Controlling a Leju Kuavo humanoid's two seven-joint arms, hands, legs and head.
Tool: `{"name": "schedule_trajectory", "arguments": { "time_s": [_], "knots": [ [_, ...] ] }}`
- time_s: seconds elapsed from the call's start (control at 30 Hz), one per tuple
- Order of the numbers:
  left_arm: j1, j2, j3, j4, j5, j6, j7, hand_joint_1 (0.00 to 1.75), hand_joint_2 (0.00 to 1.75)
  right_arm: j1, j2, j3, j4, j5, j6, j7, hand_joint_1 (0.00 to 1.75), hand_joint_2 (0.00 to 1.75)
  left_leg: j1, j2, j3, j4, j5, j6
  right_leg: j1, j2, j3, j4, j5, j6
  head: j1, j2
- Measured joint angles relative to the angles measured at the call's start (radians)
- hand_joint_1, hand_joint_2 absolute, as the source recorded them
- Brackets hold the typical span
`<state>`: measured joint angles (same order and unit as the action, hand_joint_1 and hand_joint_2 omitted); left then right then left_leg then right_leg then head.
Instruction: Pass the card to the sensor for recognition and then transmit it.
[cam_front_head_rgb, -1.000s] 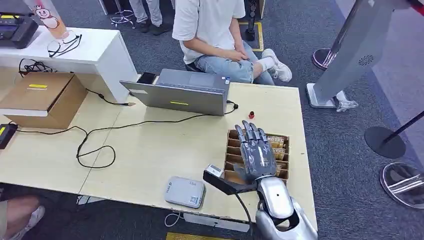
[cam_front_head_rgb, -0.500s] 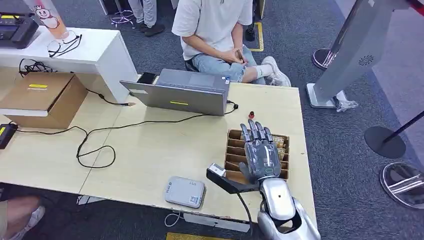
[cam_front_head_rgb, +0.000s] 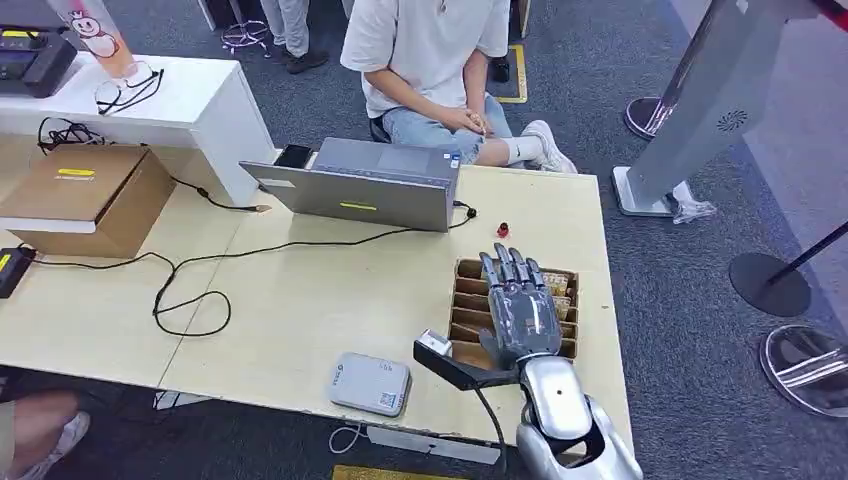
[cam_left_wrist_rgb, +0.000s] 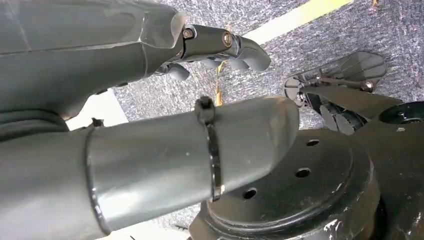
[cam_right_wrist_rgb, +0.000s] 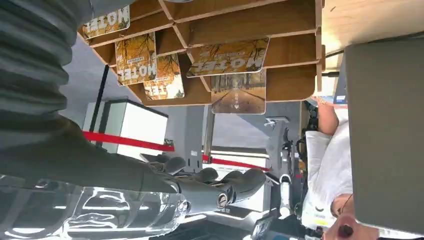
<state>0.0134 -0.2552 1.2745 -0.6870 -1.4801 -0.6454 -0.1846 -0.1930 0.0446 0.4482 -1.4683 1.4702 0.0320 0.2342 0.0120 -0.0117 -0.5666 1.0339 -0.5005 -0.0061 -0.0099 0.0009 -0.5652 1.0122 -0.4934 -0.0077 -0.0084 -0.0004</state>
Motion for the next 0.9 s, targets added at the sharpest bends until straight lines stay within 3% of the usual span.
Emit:
{"name": "schedule_trajectory", "arguments": {
  "time_s": [0.27, 0.47, 0.5, 0.53, 0.67, 0.9],
  "knots": [
    [0.000, 0.000, 0.000, 0.000, -0.004, 0.002, 0.000, 0.00, 0.00, 0.000, 0.000, 0.000, 0.000, -0.005, 0.004, -0.003, 0.00, 1.75, 0.000, 0.000, 0.000, 0.000, 0.000, 0.000, 0.000, 0.000, 0.000, 0.000, 0.000, 0.000, 0.000, 0.000],
    [-0.001, 0.000, 0.000, 0.000, -0.008, 0.005, 0.000, 0.00, 0.00, 0.000, -0.001, 0.000, 0.000, -0.021, 0.010, -0.003, 0.12, 1.75, 0.000, 0.000, 0.000, 0.000, 0.000, 0.000, 0.000, 0.000, 0.000, 0.000, 0.000, 0.000, 0.000, 0.000],
    [-0.001, 0.001, 0.000, 0.000, -0.008, 0.006, 0.000, 0.00, 0.00, 0.000, -0.002, 0.000, 0.000, -0.022, 0.011, -0.003, 0.16, 1.75, 0.000, 0.000, 0.000, 0.000, 0.000, 0.000, 0.000, 0.000, 0.000, 0.000, 0.000, 0.000, 0.000, 0.000],
    [-0.001, 0.001, 0.001, 0.000, -0.009, 0.008, 0.000, 0.00, 0.00, 0.000, -0.002, 0.000, 0.000, -0.023, 0.012, -0.003, 0.38, 1.75, 0.000, 0.000, 0.000, 0.000, 0.000, 0.000, 0.000, 0.000, 0.000, 0.000, 0.000, 0.000, 0.000, 0.000],
    [-0.001, 0.001, 0.001, 0.000, -0.010, 0.011, -0.001, 0.00, 0.00, 0.000, -0.002, 0.000, 0.001, -0.036, 0.014, -0.004, 0.31, 1.75, 0.000, 0.000, 0.000, 0.000, 0.000, 0.000, 0.000, 0.000, 0.000, 0.000, 0.000, 0.000, 0.000, 0.000],
    [-0.003, 0.004, 0.001, 0.000, -0.010, 0.017, -0.003, 0.00, 0.00, -0.001, -0.003, 0.000, 0.004, -0.039, 0.014, -0.005, 0.35, 1.75, 0.000, 0.000, 0.000, 0.000, 0.000, 0.000, 0.000, 0.000, 0.000, 0.000, 0.000, 0.000, 0.000, 0.000]
  ]
}}
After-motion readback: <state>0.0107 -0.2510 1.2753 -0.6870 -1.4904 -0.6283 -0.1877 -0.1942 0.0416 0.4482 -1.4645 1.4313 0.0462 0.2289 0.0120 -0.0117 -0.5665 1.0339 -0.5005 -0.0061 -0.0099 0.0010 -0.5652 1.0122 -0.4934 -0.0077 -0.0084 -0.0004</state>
